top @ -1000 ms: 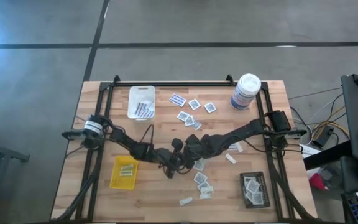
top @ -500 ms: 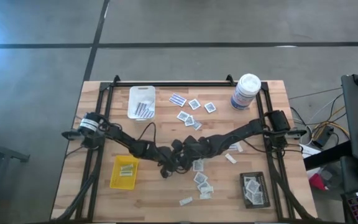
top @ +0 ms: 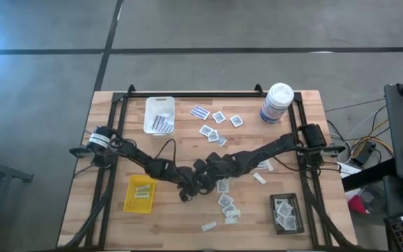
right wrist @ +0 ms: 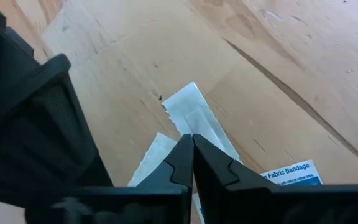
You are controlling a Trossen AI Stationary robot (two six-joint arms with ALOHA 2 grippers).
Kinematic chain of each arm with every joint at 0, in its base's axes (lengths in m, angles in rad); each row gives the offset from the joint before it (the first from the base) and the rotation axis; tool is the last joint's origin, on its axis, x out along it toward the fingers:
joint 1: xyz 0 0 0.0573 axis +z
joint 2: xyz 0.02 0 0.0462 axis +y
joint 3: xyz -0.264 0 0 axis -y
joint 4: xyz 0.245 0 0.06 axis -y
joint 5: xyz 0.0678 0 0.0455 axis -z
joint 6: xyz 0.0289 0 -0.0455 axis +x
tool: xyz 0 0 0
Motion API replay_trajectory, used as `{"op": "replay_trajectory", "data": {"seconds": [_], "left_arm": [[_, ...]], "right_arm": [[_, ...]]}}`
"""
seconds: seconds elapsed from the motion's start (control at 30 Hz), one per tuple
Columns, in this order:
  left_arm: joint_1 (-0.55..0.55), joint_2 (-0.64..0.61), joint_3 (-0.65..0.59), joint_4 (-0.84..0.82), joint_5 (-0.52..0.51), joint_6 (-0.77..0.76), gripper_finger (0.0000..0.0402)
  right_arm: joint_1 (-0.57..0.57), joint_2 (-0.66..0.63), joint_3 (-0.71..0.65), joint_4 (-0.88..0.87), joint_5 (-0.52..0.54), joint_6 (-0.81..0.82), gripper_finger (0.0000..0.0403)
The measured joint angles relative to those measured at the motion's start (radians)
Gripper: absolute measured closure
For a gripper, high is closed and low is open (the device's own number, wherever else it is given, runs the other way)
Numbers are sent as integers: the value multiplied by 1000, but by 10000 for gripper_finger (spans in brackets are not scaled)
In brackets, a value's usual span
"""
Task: Pick & Place First Aid Supplies
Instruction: Put the green bandage into the yellow bin
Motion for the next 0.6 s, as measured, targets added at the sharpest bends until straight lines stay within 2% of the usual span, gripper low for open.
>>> {"op": "replay_trajectory", "data": {"seconds": [0.6], "left_arm": [[16, 6, 0, -41, -15, 1, 321]], "right_arm": [[0, 3, 8, 24, -26, 36, 394]]}}
